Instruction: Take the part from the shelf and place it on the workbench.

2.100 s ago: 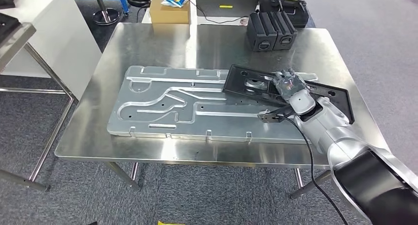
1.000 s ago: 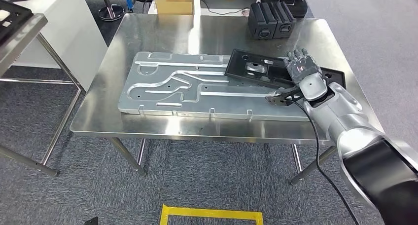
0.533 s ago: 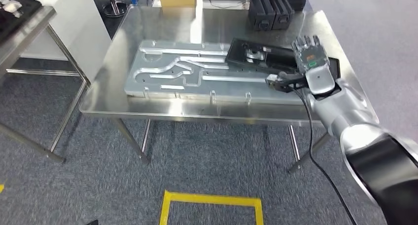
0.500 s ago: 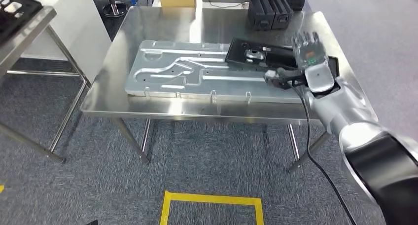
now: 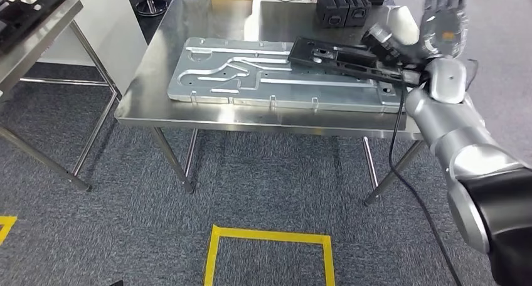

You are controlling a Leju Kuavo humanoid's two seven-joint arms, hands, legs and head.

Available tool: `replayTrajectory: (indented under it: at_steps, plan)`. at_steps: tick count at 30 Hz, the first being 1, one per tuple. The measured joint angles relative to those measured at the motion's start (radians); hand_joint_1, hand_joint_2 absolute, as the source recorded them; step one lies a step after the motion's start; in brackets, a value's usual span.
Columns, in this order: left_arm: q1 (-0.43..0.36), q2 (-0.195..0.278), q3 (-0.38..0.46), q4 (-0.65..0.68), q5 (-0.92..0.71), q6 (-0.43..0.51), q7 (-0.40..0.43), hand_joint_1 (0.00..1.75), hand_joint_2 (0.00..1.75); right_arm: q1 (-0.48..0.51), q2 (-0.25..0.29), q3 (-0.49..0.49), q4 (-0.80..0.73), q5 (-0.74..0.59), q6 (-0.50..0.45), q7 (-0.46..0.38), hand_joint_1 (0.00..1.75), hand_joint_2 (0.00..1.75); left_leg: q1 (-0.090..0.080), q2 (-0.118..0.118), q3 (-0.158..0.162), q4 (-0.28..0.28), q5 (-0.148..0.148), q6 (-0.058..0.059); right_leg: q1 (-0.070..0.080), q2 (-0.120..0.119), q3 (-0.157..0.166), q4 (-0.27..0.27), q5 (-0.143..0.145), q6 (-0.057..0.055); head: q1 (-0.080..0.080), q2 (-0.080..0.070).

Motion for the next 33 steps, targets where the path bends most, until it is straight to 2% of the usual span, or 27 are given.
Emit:
replayTrajectory:
  at_steps: [1,2,3,5,6,7,8,9,10,12,13,15,16,17,18,20,21,22,23,24,25,27,28,29,31,32,33]
  plan:
    - [0.002,0.000,0.002,0.000,0.000,0.000,-0.001,0.00,0.00,0.002,0.005,-0.042,-0.005,-0.059,-0.012,-0.045,0.00,0.00,0.001,-0.001,-0.006,0.005,-0.009,-0.005,-0.002,-0.003,-0.007,-0.004,0.010,-0.008,0.001,0.000]
    - [0.004,-0.001,0.004,0.000,-0.001,0.001,-0.001,0.00,0.00,0.005,0.011,-0.085,-0.010,-0.118,-0.018,-0.093,0.00,0.00,0.001,-0.001,-0.017,0.024,-0.036,-0.010,-0.005,-0.005,-0.017,-0.008,0.023,-0.016,0.000,0.000]
    - [0.006,-0.001,0.006,0.000,-0.002,0.001,-0.001,0.00,0.00,0.010,0.018,-0.130,-0.016,-0.175,-0.019,-0.141,0.00,0.00,0.003,-0.001,-0.032,0.064,-0.081,-0.013,-0.008,-0.007,-0.029,-0.011,0.036,-0.023,-0.002,0.000]
    - [0.007,-0.002,0.007,0.001,-0.006,0.002,-0.001,0.00,0.00,0.022,0.030,-0.220,-0.027,-0.277,-0.004,-0.232,0.00,0.00,0.005,0.000,-0.065,0.192,-0.181,-0.019,-0.006,-0.007,-0.061,-0.010,0.061,-0.029,-0.004,0.000]
    - [0.007,-0.002,0.008,0.001,-0.008,0.002,-0.002,0.00,0.00,0.032,0.037,-0.264,-0.032,-0.323,0.011,-0.273,0.00,0.00,0.006,0.000,-0.073,0.253,-0.205,-0.022,-0.005,-0.007,-0.078,-0.010,0.075,-0.028,-0.004,0.000]
    - [0.007,-0.003,0.008,0.001,-0.010,0.002,-0.002,0.00,0.00,0.043,0.043,-0.305,-0.038,-0.367,0.032,-0.311,0.00,0.00,0.006,0.000,-0.069,0.292,-0.204,-0.024,-0.004,-0.007,-0.095,-0.008,0.088,-0.027,-0.004,0.000]
    - [0.007,-0.003,0.010,0.001,-0.012,0.002,-0.002,0.00,0.00,0.056,0.050,-0.346,-0.045,-0.412,0.058,-0.347,0.00,0.00,0.006,0.000,-0.050,0.299,-0.181,-0.024,-0.004,-0.007,-0.111,-0.007,0.100,-0.025,-0.004,0.000]
    - [0.007,-0.003,0.011,0.001,-0.013,0.002,-0.003,0.00,0.00,0.071,0.055,-0.385,-0.053,-0.453,0.087,-0.379,0.00,0.00,0.006,0.000,-0.015,0.272,-0.152,-0.023,-0.004,-0.006,-0.127,-0.005,0.112,-0.022,-0.004,0.000]
    - [0.007,-0.003,0.012,0.001,-0.015,0.002,-0.003,0.00,0.00,0.085,0.061,-0.423,-0.063,-0.493,0.118,-0.410,0.00,0.00,0.006,0.000,0.036,0.214,-0.138,-0.019,-0.004,-0.006,-0.141,-0.001,0.122,-0.019,-0.004,0.000]
    - [0.006,-0.003,0.014,0.001,-0.020,0.004,-0.004,0.00,0.00,0.112,0.073,-0.489,-0.083,-0.558,0.181,-0.463,0.00,0.00,0.002,-0.001,0.139,0.071,-0.159,-0.009,-0.002,-0.007,-0.160,0.004,0.142,-0.009,-0.004,0.000]
    - [0.007,-0.003,0.014,0.001,-0.022,0.006,-0.004,0.00,0.00,0.126,0.080,-0.515,-0.092,-0.584,0.214,-0.486,0.00,0.00,-0.001,-0.001,0.167,0.023,-0.176,-0.004,-0.002,-0.008,-0.163,0.004,0.151,-0.003,-0.004,0.000]
    - [0.010,-0.005,0.015,0.001,-0.027,0.011,-0.005,0.00,0.00,0.160,0.094,-0.558,-0.106,-0.633,0.279,-0.525,0.00,0.00,-0.003,-0.001,0.170,-0.004,-0.173,0.010,-0.002,-0.010,-0.165,-0.002,0.169,0.009,-0.004,0.000]
    - [0.013,-0.006,0.015,0.001,-0.030,0.012,-0.005,0.00,0.00,0.180,0.101,-0.577,-0.112,-0.656,0.309,-0.541,0.00,0.00,-0.001,0.001,0.164,-0.008,-0.161,0.018,-0.003,-0.009,-0.169,0.001,0.165,0.013,-0.005,0.000]
    - [0.014,-0.008,0.016,0.002,-0.032,0.013,-0.006,0.00,0.00,0.202,0.106,-0.595,-0.121,-0.680,0.337,-0.556,0.00,0.00,0.001,0.002,0.156,-0.011,-0.147,0.027,-0.003,-0.006,-0.177,0.016,0.142,0.018,-0.003,0.000]
    - [0.015,-0.009,0.016,0.002,-0.035,0.014,-0.007,0.00,0.00,0.225,0.111,-0.610,-0.131,-0.702,0.362,-0.570,0.00,0.00,0.004,0.003,0.144,-0.013,-0.132,0.035,-0.004,-0.003,-0.189,0.052,0.099,0.022,0.000,0.000]
    - [0.016,-0.009,0.017,0.002,-0.040,0.014,-0.010,0.00,0.00,0.272,0.120,-0.631,-0.151,-0.746,0.403,-0.594,0.00,0.00,0.003,0.004,0.111,-0.013,-0.104,0.042,-0.006,0.001,-0.220,0.174,-0.010,0.032,0.004,0.000]
    - [0.017,-0.010,0.018,0.002,-0.043,0.014,-0.011,0.00,0.00,0.297,0.126,-0.637,-0.159,-0.765,0.419,-0.603,0.00,0.00,0.003,0.004,0.094,-0.013,-0.091,0.042,-0.007,0.001,-0.230,0.239,-0.041,0.037,0.004,0.000]
    - [0.019,-0.010,0.019,0.002,-0.046,0.014,-0.012,0.00,0.00,0.321,0.132,-0.642,-0.167,-0.783,0.433,-0.611,0.00,0.00,0.003,0.004,0.077,-0.012,-0.078,0.041,-0.008,0.001,-0.231,0.285,-0.048,0.040,0.004,0.000]
    - [0.020,-0.012,0.019,0.002,-0.049,0.014,-0.013,0.00,0.00,0.344,0.139,-0.646,-0.173,-0.800,0.446,-0.618,0.00,0.00,0.003,0.004,0.060,-0.010,-0.066,0.039,-0.010,0.001,-0.217,0.302,-0.032,0.041,0.004,0.000]
    - [0.021,-0.013,0.020,0.002,-0.051,0.014,-0.013,0.00,0.00,0.364,0.145,-0.649,-0.179,-0.817,0.458,-0.625,0.00,0.00,0.003,0.004,0.043,-0.008,-0.055,0.036,-0.012,0.001,-0.186,0.284,-0.005,0.041,0.004,0.000]
    - [0.022,-0.013,0.020,0.002,-0.053,0.014,-0.014,0.00,0.00,0.380,0.152,-0.651,-0.185,-0.833,0.469,-0.633,0.00,0.00,0.003,0.004,0.028,-0.005,-0.044,0.033,-0.013,0.001,-0.138,0.234,0.015,0.038,0.004,0.000]
    - [0.023,-0.014,0.021,0.002,-0.055,0.011,-0.017,0.00,0.00,0.405,0.169,-0.651,-0.198,-0.861,0.486,-0.650,0.00,0.00,0.000,0.005,0.005,0.002,-0.026,0.022,-0.010,0.000,-0.023,0.085,0.000,0.029,0.003,0.000]
    - [0.023,-0.014,0.021,0.002,-0.057,0.009,-0.019,0.00,0.00,0.418,0.177,-0.651,-0.202,-0.872,0.493,-0.657,0.00,0.00,-0.001,0.006,0.000,0.003,-0.017,0.016,-0.006,0.000,0.015,0.029,-0.018,0.023,0.003,0.000]
    - [0.024,-0.014,0.021,0.002,-0.059,0.006,-0.020,0.00,0.00,0.433,0.185,-0.652,-0.205,-0.881,0.499,-0.662,0.00,0.00,-0.001,0.007,-0.003,0.002,-0.007,0.010,-0.002,0.000,0.034,-0.004,-0.031,0.017,0.004,0.000]
    - [0.027,-0.013,0.022,0.002,-0.063,0.003,-0.020,0.00,0.00,0.469,0.202,-0.652,-0.205,-0.896,0.510,-0.668,0.00,0.00,0.002,0.007,-0.007,-0.003,0.003,-0.004,-0.002,-0.003,0.026,-0.015,-0.018,-0.001,0.007,0.000]
    - [0.030,-0.012,0.022,0.002,-0.064,0.003,-0.020,0.00,0.00,0.487,0.211,-0.652,-0.204,-0.903,0.516,-0.669,0.00,0.00,0.003,0.006,-0.015,0.008,-0.016,-0.010,-0.003,-0.005,0.016,-0.017,-0.006,-0.012,0.007,0.000]
    - [0.034,-0.011,0.022,0.002,-0.064,0.003,-0.019,0.00,0.00,0.504,0.221,-0.652,-0.202,-0.911,0.522,-0.670,0.00,0.00,0.004,0.005,-0.027,0.037,-0.056,-0.016,-0.005,-0.006,0.004,-0.019,0.008,-0.021,0.005,0.000]
